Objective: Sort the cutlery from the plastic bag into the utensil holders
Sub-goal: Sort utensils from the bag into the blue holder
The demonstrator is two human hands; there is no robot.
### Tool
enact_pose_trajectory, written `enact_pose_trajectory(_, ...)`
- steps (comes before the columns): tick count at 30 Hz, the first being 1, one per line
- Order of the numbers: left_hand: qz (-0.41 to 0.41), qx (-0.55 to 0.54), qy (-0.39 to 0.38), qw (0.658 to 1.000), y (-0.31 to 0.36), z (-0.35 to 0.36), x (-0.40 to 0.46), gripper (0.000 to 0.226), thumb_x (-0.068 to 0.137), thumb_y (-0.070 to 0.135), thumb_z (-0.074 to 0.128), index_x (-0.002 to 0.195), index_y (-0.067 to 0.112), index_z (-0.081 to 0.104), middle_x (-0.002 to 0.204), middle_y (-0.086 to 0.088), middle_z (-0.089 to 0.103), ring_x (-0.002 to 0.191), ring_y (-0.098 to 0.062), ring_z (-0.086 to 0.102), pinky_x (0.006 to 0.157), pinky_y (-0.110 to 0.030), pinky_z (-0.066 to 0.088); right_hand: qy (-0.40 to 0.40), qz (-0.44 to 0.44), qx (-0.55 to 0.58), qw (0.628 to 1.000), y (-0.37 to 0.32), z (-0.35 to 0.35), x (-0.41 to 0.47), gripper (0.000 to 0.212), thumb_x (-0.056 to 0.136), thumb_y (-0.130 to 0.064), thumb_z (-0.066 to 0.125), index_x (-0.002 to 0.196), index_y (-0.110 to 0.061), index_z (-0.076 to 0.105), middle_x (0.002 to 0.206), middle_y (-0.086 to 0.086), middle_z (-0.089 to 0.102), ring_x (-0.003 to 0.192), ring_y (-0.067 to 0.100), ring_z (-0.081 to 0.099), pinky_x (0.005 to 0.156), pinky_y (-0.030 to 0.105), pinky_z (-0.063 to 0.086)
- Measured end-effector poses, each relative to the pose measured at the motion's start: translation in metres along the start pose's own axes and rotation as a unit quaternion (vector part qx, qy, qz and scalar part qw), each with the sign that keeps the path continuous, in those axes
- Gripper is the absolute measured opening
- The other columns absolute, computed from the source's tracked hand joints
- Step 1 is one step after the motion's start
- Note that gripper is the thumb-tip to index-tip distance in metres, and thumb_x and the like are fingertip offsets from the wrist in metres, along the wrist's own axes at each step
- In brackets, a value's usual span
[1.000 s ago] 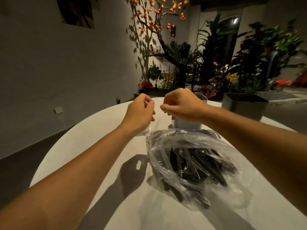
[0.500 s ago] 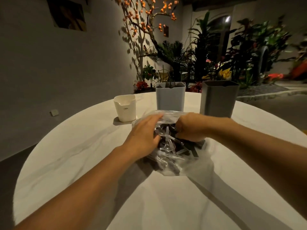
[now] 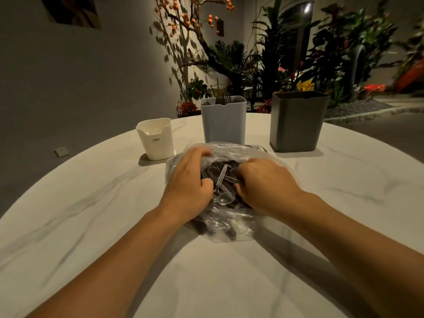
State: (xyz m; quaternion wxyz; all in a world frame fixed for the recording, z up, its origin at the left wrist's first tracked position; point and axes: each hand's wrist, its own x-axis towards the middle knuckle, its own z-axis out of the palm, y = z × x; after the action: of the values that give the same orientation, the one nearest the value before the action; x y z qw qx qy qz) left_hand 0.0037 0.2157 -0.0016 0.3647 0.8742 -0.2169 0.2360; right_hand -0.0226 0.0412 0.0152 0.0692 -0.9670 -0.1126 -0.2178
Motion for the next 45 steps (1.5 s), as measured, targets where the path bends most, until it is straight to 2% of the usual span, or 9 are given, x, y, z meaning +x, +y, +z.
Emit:
enact_pose_trajectory(4, 0.042, -0.002, 0.048, 0.998, 0.008, 0.000, -0.002, 0.051, 0.078, -0.003, 0.052, 0.123, 0.020, 0.052, 0.122, 0.006, 0.056, 0.113, -0.012, 0.052, 0.101, -0.033, 0.048, -0.035, 0.016, -0.042, 0.998, 0.000, -0.006, -0.003, 0.034, 0.094, -0.052, 0.055, 0.110, -0.022, 0.060, 0.109, 0.002, 0.060, 0.087, 0.018, 0.046, 0.069, 0.031, 0.036)
enact_pose_trajectory(8, 0.057, -0.041, 0.080, 0.994, 0.012, -0.004, -0.004, 0.037, 0.081, -0.005, 0.053, 0.111, 0.016, 0.058, 0.110, 0.003, 0.062, 0.103, -0.012, 0.060, 0.091, -0.026, 0.055, -0.053, 0.030, -0.013, 0.998, -0.001, -0.008, -0.004, 0.020, 0.095, -0.043, 0.056, 0.100, -0.023, 0.057, 0.105, 0.001, 0.063, 0.093, 0.024, 0.057, 0.069, 0.033, 0.042)
enact_pose_trajectory(12, 0.038, -0.050, 0.103, 0.993, 0.015, -0.008, -0.009, 0.028, 0.087, -0.006, 0.054, 0.102, 0.017, 0.058, 0.099, 0.002, 0.064, 0.092, -0.010, 0.062, 0.080, -0.013, 0.053, -0.051, 0.048, -0.005, 0.998, -0.003, -0.011, -0.010, 0.015, 0.095, -0.037, 0.054, 0.101, -0.023, 0.053, 0.096, -0.002, 0.062, 0.083, 0.020, 0.055, 0.066, 0.032, 0.042)
enact_pose_trajectory(16, 0.027, -0.042, 0.091, 0.995, 0.017, -0.008, -0.012, 0.026, 0.087, -0.004, 0.054, 0.099, 0.019, 0.057, 0.096, 0.004, 0.062, 0.090, -0.008, 0.061, 0.074, -0.013, 0.049, -0.041, 0.051, 0.003, 0.998, -0.004, -0.011, -0.014, 0.015, 0.096, -0.033, 0.054, 0.107, -0.023, 0.056, 0.090, -0.003, 0.058, 0.078, 0.018, 0.052, 0.062, 0.029, 0.037)
enact_pose_trajectory(20, 0.022, -0.025, 0.086, 0.996, 0.017, -0.007, -0.012, 0.026, 0.087, -0.003, 0.055, 0.099, 0.020, 0.057, 0.096, 0.005, 0.062, 0.091, -0.008, 0.059, 0.078, -0.014, 0.049, -0.045, 0.047, 0.004, 0.998, -0.008, -0.007, -0.015, 0.031, 0.097, -0.054, 0.048, 0.100, -0.026, 0.062, 0.084, -0.005, 0.060, 0.076, 0.017, 0.055, 0.060, 0.029, 0.040)
enact_pose_trajectory(28, 0.037, -0.016, 0.070, 0.997, 0.016, -0.004, -0.013, 0.028, 0.087, -0.004, 0.054, 0.096, 0.022, 0.055, 0.095, 0.004, 0.060, 0.091, -0.012, 0.060, 0.076, -0.022, 0.052, -0.078, 0.061, 0.009, 0.995, -0.010, -0.008, -0.014, 0.040, 0.093, -0.065, 0.049, 0.097, -0.027, 0.061, 0.083, -0.005, 0.063, 0.074, 0.014, 0.057, 0.061, 0.029, 0.048)
enact_pose_trajectory(32, 0.037, -0.020, 0.069, 0.997, 0.015, -0.006, -0.014, 0.028, 0.086, -0.004, 0.053, 0.096, 0.022, 0.056, 0.095, 0.005, 0.060, 0.091, -0.011, 0.059, 0.078, -0.025, 0.054, -0.067, 0.063, -0.017, 0.996, -0.010, -0.010, -0.015, 0.029, 0.094, -0.051, 0.054, 0.101, -0.025, 0.065, 0.087, -0.002, 0.065, 0.079, 0.019, 0.060, 0.068, 0.033, 0.053)
enact_pose_trajectory(38, 0.043, -0.015, 0.060, 0.997, 0.015, -0.006, -0.014, 0.025, 0.084, -0.001, 0.052, 0.095, 0.020, 0.057, 0.093, 0.005, 0.059, 0.090, -0.012, 0.059, 0.078, -0.032, 0.056, -0.054, 0.033, -0.081, 0.995, -0.013, -0.013, -0.018, 0.019, 0.098, -0.032, 0.049, 0.104, -0.021, 0.064, 0.087, -0.002, 0.058, 0.075, 0.019, 0.054, 0.062, 0.031, 0.041)
enact_pose_trajectory(45, 0.041, 0.001, 0.047, 0.998, 0.017, -0.007, -0.015, 0.023, 0.089, 0.000, 0.055, 0.100, 0.021, 0.057, 0.097, 0.006, 0.060, 0.092, -0.011, 0.058, 0.080, -0.021, 0.053, -0.063, -0.009, -0.114, 0.991, -0.020, -0.026, -0.024, 0.038, 0.099, -0.033, 0.057, 0.132, -0.013, 0.053, 0.119, 0.009, 0.051, 0.082, 0.017, 0.045, 0.071, 0.028, 0.044)
